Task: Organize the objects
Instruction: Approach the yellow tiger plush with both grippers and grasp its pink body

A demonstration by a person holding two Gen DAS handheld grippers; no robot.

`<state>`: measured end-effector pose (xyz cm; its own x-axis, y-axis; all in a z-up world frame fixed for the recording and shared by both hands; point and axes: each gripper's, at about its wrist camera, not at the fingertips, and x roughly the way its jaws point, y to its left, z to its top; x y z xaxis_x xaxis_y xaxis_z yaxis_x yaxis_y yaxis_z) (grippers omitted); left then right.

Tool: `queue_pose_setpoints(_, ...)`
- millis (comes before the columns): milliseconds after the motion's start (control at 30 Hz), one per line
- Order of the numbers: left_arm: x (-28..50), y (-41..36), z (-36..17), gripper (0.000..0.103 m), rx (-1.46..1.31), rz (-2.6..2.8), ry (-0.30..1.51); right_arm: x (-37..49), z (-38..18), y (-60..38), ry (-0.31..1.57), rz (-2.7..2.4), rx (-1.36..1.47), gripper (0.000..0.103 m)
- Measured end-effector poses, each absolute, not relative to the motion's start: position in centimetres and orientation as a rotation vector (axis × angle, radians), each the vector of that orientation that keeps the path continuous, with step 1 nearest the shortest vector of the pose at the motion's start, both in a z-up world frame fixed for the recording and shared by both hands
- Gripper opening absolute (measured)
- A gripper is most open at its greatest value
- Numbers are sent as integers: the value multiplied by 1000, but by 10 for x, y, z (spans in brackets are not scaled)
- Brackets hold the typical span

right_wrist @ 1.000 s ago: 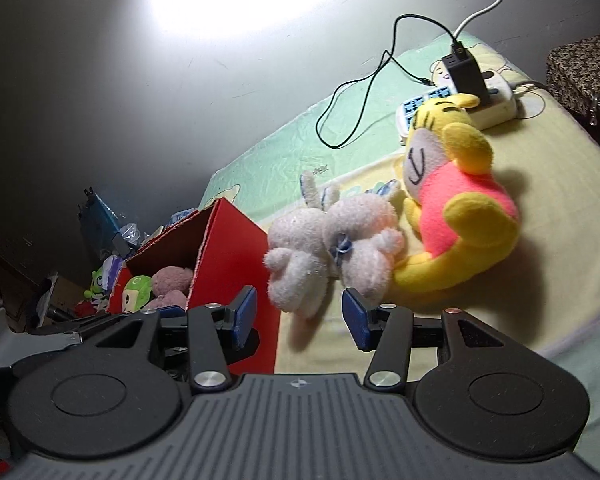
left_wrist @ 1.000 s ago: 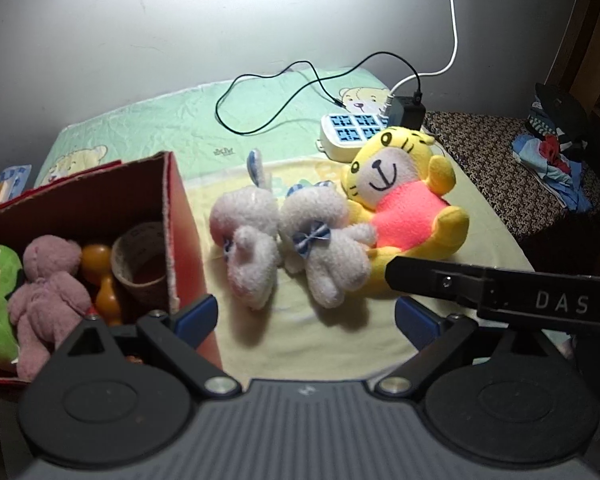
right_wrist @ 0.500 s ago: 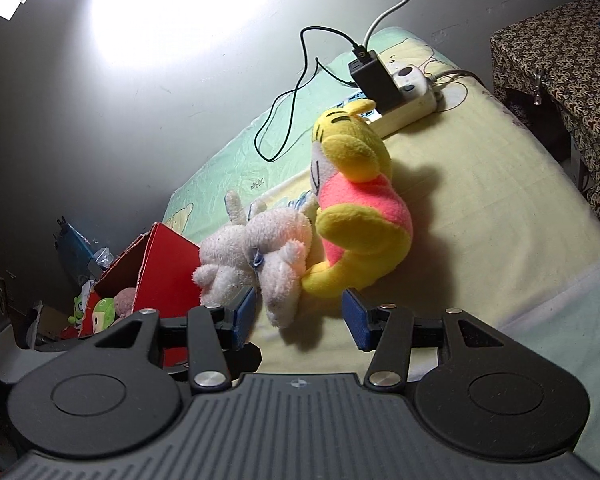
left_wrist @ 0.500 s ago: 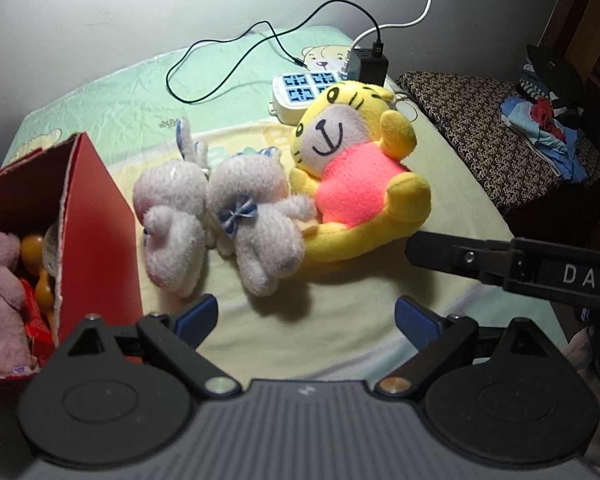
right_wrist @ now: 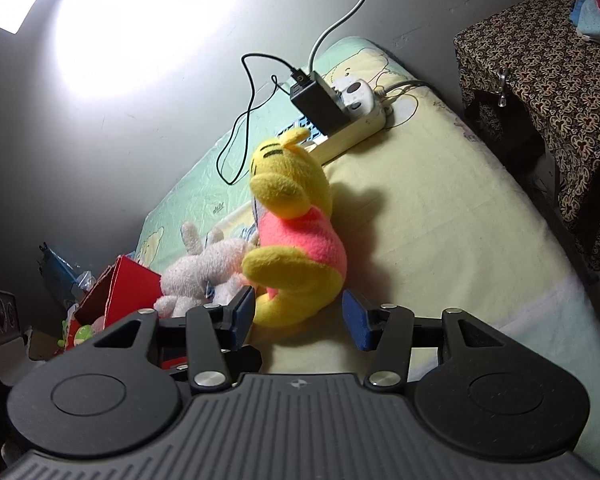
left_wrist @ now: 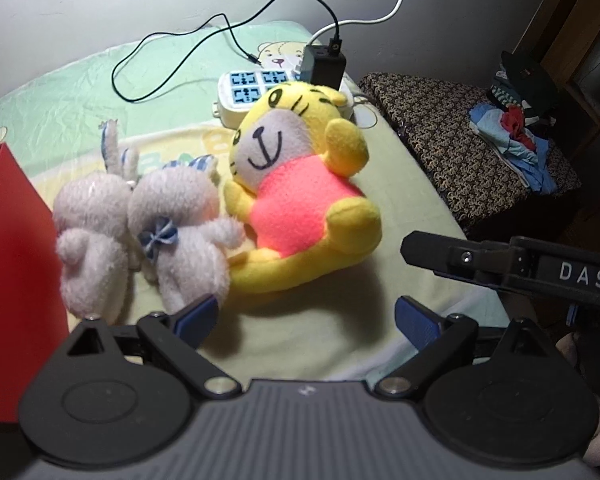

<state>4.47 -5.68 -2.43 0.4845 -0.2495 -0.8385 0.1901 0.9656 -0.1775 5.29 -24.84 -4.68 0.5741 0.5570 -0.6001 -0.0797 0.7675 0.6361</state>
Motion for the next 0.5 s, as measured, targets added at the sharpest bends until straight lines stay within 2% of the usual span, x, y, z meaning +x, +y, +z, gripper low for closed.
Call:
queue_pose_setpoints(233,72,-61,-29,96,-165,-381,996,91,-46,-260,858,406,649,56)
queue_pose_setpoints(500,110,-67,-56,96,-188,-370,1047,131,-66,-248,936,475,681,58)
